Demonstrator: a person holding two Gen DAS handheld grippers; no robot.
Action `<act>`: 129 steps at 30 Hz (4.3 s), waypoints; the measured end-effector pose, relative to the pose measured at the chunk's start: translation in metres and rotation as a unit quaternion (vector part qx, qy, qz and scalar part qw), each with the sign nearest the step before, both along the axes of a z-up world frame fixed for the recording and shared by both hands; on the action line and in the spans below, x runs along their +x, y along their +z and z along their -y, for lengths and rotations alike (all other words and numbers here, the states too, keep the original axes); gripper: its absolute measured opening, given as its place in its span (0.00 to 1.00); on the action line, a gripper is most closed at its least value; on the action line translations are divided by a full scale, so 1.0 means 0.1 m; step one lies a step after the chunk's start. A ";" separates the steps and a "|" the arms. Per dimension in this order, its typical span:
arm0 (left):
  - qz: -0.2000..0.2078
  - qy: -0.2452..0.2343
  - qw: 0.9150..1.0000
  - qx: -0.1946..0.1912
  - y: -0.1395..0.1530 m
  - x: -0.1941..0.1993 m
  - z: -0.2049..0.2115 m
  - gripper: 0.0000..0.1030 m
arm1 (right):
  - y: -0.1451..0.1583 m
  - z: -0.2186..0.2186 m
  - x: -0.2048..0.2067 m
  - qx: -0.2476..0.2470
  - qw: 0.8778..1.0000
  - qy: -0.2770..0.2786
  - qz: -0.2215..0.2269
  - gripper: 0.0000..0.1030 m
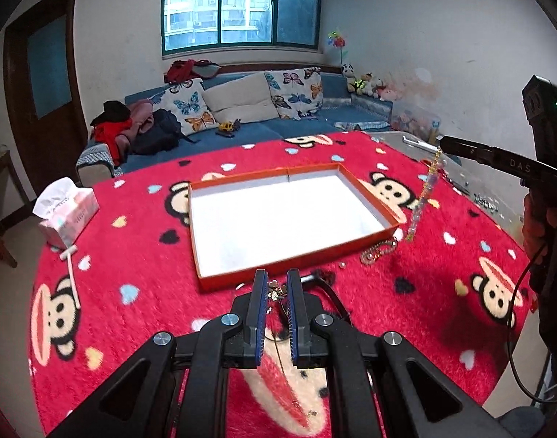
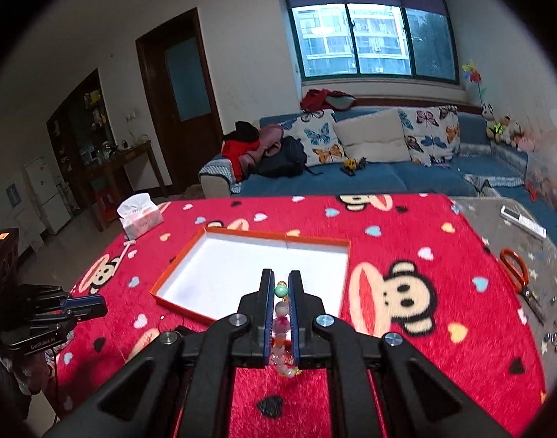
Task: Organize jewelry
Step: 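Carry the chain and bracelet into the orange tray and open both tools, then withdraw both tools from the tray toward the remaining jewelry, then grasp the small silver ring with the right tool while the left tool approaches the hoop earrings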
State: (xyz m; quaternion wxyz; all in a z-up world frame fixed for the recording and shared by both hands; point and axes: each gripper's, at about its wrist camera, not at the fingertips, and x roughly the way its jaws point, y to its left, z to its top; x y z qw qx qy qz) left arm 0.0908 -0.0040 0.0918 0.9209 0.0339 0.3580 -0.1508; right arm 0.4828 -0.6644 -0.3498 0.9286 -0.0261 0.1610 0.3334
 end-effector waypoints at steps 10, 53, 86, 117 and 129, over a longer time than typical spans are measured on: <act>0.058 0.013 0.998 0.001 0.63 0.25 -0.07 0.10 | 0.30 -0.10 0.07 0.005 0.999 0.013 0.035 0.09; -0.152 0.036 0.987 0.039 -1.19 1.87 -0.08 0.27 | -0.84 -0.57 1.11 -0.079 0.989 0.000 -0.122 0.10; -0.119 -0.047 0.991 0.030 -0.94 0.59 0.15 0.66 | -0.86 -0.16 0.42 -0.047 0.993 0.007 -0.112 0.55; -0.137 -0.277 0.948 0.076 -1.15 0.84 -0.03 0.68 | -0.86 -0.09 0.25 -0.029 0.990 -0.058 -0.126 0.55; -0.128 -0.321 0.934 0.090 -1.24 0.88 0.10 0.68 | -0.95 -0.06 0.26 -0.027 0.987 -0.083 -0.138 0.55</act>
